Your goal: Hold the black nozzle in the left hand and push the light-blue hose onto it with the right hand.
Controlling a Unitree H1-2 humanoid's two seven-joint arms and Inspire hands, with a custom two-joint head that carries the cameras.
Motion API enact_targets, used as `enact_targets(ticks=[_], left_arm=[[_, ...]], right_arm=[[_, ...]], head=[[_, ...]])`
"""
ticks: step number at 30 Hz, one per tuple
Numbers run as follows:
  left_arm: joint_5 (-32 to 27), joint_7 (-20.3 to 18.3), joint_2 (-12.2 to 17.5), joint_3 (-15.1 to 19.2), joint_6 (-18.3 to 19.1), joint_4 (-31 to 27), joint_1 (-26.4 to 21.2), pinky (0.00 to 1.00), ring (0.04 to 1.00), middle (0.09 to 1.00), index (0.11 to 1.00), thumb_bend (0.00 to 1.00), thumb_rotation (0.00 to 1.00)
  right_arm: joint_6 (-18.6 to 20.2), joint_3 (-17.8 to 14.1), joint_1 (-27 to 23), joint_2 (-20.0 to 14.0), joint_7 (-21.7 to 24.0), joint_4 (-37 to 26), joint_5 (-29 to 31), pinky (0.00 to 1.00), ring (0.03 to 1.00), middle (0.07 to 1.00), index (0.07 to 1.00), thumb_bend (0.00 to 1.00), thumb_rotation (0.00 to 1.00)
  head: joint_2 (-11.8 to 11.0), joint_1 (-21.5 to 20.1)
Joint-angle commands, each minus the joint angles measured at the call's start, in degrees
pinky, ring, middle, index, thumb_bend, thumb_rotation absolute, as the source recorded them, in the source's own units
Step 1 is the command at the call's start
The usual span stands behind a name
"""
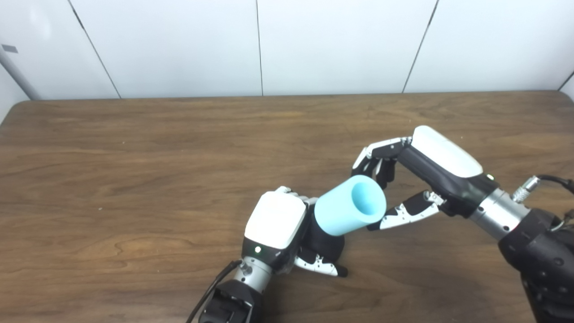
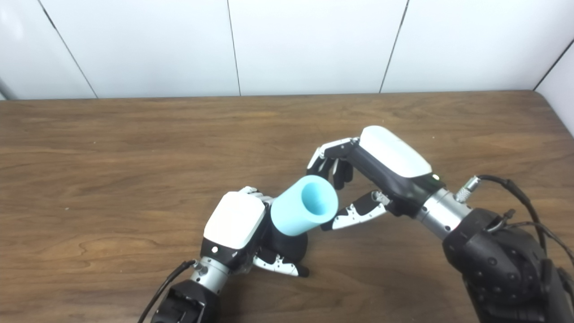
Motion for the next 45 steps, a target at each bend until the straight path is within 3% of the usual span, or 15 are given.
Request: enact_targets(ticks=[1,14,24,32,45], left_arm=[[1.6,-1.4,0.8,-0.5,0.0,0.2,0.3,0.73,0.568,0.470,0.493,0.53,0.00],[1.4,-1.4,0.7,-0.4,0.0,0.2,0.3,0.73,0.565,0.472,0.491,0.53,0.00],[1.4,-1.4,0.3,-0.4,0.2,0.2,0.4,0.73,0.563,0.463,0.495,0.53,0.00],[1.9,-1.3,-0.1,-0.7,0.5,0.7,0.4,0.73,0.565,0.466,0.494,0.53,0.00],[2.5,-0.7,-0.8,-1.1,0.9,1.6,0.3,0.74,0.570,0.478,0.490,0.53,0.00]], right_arm=[[0.3,-0.4,-1.4,-1.0,-0.4,-1.0,0.3,0.41,0.403,0.486,0.512,0.52,0.00],[1.9,0.9,-1.9,-0.9,0.4,-1.5,-0.9,0.45,0.415,0.474,0.513,0.52,0.00],[3.7,1.8,-2.3,0.9,-0.1,-2.4,-1.2,0.37,0.377,0.486,0.545,0.51,0.00],[2.5,0.7,-3.4,1.6,-1.8,-1.7,-1.2,0.34,0.372,0.496,0.548,0.51,0.00],[3.0,-0.6,-3.7,-0.4,-2.1,-0.9,-1.1,0.34,0.375,0.502,0.539,0.51,0.00]], head=[[0.1,0.0],[0.5,-0.3],[0.5,-0.4],[0.5,-0.5],[0.4,-0.5]])
